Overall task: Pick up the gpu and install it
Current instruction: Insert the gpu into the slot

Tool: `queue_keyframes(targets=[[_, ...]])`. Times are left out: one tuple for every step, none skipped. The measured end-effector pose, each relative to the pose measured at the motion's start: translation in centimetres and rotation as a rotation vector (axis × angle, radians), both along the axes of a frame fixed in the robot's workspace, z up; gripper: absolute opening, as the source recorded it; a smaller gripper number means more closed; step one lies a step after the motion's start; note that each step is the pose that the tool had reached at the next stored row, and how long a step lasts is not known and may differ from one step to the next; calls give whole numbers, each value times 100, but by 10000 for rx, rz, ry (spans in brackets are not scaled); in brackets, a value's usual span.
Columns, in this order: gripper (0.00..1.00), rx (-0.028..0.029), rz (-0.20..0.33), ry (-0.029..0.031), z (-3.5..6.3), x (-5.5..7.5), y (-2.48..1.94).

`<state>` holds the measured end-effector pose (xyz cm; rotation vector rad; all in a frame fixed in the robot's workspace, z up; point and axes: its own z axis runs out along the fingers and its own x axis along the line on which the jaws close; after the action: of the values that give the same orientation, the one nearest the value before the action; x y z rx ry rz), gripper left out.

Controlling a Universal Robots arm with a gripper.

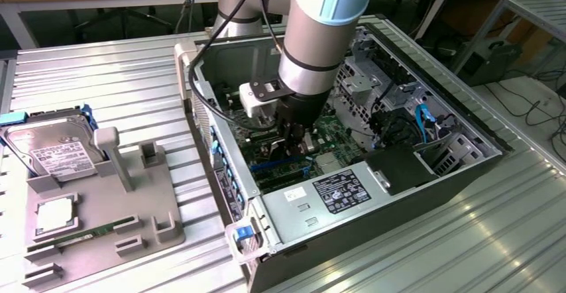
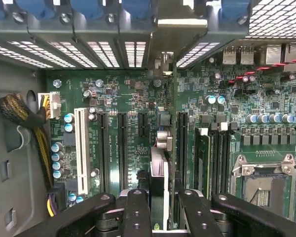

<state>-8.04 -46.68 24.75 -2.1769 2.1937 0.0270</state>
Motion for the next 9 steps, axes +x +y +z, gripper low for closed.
queue_keyframes(targets=[[27, -1, 0, 1, -9, 0, 2], [27, 1, 0, 0, -17, 0, 4], [27, 0, 0, 0, -26, -1, 6], [27, -1, 0, 1, -27, -1, 6], [27, -1, 0, 1, -27, -1, 7], [27, -2, 0, 1, -27, -2, 7], [27, 0, 0, 0, -27, -2, 8], [27, -1, -1, 0, -27, -3, 14], [27, -2, 0, 1, -27, -3, 21]])
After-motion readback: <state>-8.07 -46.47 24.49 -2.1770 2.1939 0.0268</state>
